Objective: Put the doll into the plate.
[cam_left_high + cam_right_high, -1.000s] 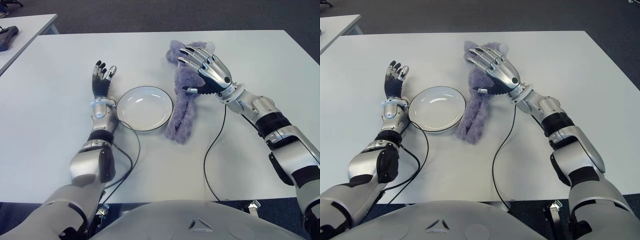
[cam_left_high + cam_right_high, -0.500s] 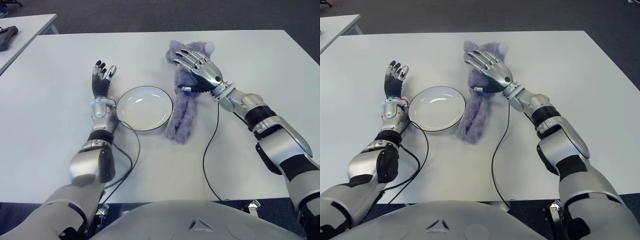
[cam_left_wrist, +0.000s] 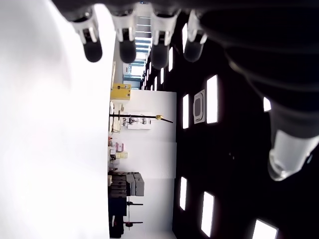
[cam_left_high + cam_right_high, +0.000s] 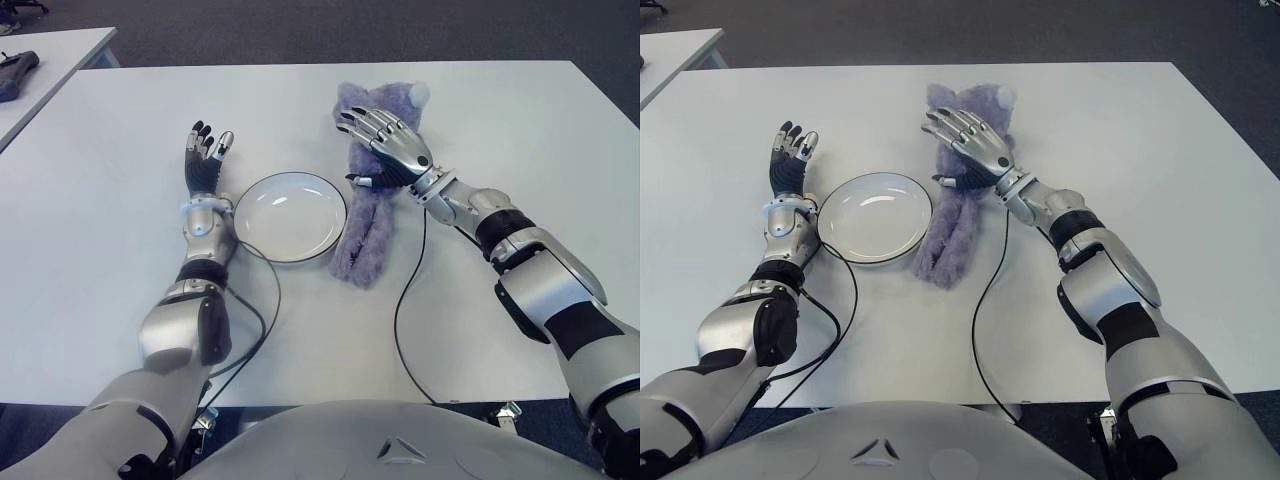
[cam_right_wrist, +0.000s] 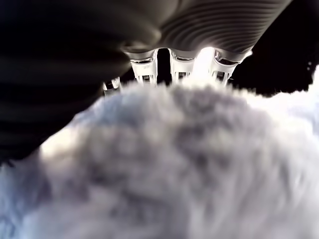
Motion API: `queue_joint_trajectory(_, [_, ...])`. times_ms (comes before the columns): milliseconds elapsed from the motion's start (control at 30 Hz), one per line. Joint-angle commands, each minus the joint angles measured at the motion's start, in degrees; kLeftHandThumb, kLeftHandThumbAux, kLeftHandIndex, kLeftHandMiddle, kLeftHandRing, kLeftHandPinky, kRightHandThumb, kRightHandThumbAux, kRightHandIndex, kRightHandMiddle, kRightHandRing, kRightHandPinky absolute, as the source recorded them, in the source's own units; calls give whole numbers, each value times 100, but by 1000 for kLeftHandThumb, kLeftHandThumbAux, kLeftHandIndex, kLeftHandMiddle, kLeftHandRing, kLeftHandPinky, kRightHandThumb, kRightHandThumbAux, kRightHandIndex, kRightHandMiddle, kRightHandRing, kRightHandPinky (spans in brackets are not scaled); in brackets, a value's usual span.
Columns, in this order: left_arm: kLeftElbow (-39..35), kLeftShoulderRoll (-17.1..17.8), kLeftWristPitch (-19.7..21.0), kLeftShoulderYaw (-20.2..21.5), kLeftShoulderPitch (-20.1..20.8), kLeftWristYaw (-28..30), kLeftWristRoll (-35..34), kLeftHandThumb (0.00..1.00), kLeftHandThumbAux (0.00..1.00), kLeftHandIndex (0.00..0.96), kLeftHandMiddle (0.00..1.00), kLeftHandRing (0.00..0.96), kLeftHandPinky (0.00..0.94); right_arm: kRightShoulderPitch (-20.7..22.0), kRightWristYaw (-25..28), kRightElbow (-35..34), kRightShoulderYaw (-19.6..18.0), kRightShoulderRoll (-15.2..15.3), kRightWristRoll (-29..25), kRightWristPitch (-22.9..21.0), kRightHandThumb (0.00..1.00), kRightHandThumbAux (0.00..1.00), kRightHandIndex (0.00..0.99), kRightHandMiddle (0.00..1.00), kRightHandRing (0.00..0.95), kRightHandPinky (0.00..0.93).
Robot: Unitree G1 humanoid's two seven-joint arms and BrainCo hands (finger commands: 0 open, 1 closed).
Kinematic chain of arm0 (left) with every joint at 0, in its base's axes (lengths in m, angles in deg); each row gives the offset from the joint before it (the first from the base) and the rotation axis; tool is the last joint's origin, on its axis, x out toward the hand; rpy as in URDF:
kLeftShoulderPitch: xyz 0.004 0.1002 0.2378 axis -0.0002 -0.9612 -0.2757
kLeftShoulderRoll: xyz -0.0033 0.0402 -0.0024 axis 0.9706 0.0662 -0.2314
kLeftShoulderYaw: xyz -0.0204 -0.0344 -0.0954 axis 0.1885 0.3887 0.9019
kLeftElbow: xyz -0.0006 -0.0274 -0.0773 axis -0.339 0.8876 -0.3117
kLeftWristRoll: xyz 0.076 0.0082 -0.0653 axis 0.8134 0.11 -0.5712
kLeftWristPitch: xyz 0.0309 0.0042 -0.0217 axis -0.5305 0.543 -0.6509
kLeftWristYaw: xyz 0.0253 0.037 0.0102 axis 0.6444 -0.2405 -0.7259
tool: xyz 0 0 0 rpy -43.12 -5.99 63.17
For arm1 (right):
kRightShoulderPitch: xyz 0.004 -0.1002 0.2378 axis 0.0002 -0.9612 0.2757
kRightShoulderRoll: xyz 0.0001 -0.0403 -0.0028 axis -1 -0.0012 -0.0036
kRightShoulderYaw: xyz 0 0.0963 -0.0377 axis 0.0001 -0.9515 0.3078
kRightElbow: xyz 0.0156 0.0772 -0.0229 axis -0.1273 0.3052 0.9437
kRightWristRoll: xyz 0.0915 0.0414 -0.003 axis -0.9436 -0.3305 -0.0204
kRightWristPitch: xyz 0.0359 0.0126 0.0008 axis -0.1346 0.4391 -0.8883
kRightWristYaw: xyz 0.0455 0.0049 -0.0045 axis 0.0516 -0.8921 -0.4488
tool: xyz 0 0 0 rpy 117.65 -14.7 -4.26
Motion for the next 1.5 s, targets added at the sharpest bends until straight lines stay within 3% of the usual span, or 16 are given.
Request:
queue_joint_trajectory(33, [909, -653, 133, 68, -1621, -114, -133, 0, 547, 23, 93, 42, 0, 186, 38, 443, 139, -285, -20, -195, 328, 449, 36, 0, 0, 34])
queue_joint_trajectory(500, [908, -653, 127, 120, -1640, -38, -194, 0, 557, 27, 93, 43, 0, 123, 131, 675, 22, -518, -193, -245, 342, 444, 43, 13, 7, 54])
queue_joint_trajectory(567, [907, -653, 123, 125, -1645, -37, -199, 0, 559, 30, 94, 44, 0, 101, 150, 692, -20, -534, -246, -225, 363, 447, 60, 32, 32, 122])
queue_joint_trajectory(600, [906, -654, 116, 130, -1648, -35, -203, 0, 559, 31, 94, 44, 0, 78, 157, 700, -67, -545, -302, -212, 375, 451, 74, 57, 80, 192])
queue_joint_trajectory(633, [905, -655, 112, 133, -1651, -33, -206, 0, 559, 34, 96, 46, 0, 65, 159, 706, -95, -552, -339, -204, 408, 464, 154, 150, 236, 371])
queue_joint_trajectory(700, [902, -655, 100, 136, -1657, -27, -209, 0, 558, 34, 98, 46, 0, 44, 136, 710, -139, -563, -407, -191, 444, 476, 217, 220, 333, 475])
queue_joint_trajectory(767, [899, -653, 92, 134, -1664, -21, -208, 0, 557, 34, 98, 47, 0, 32, 82, 708, -147, -567, -450, -191, 454, 479, 232, 236, 354, 497])
queue_joint_trajectory(800, [898, -651, 87, 131, -1668, -16, -205, 0, 557, 33, 100, 47, 0, 26, 14, 704, -154, -569, -470, -198, 510, 495, 304, 288, 407, 530])
queue_joint_trajectory(833, [897, -649, 82, 129, -1673, -11, -204, 0, 557, 32, 100, 48, 0, 22, -34, 701, -157, -572, -485, -203, 651, 651, 391, 325, 438, 541])
queue_joint_trajectory(900, [895, -644, 76, 128, -1680, -6, -203, 0, 557, 32, 101, 48, 0, 23, -186, 689, -152, -577, -496, -231, 695, 696, 420, 380, 467, 558])
queue_joint_trajectory(1000, [891, -642, 60, 130, -1690, -6, -204, 0, 555, 33, 101, 48, 0, 30, -418, 671, -128, -584, -483, -269, 701, 703, 426, 443, 496, 588])
queue_joint_trajectory(1033, [890, -641, 54, 130, -1693, -8, -204, 0, 552, 34, 101, 48, 0, 32, -484, 667, -121, -586, -478, -275, 699, 704, 429, 540, 587, 651])
queue_joint_trajectory(1233, [863, -647, -13, 116, -1718, -23, -192, 0, 547, 33, 104, 50, 0, 38, -717, 658, -160, -613, -543, -206, 694, 702, 440, 720, 740, 778])
queue_joint_trajectory(1500, [839, -668, -54, 108, -1739, -39, -190, 0, 551, 32, 100, 47, 0, 20, -572, 676, -381, -674, -876, 16, 689, 707, 439, 832, 815, 848])
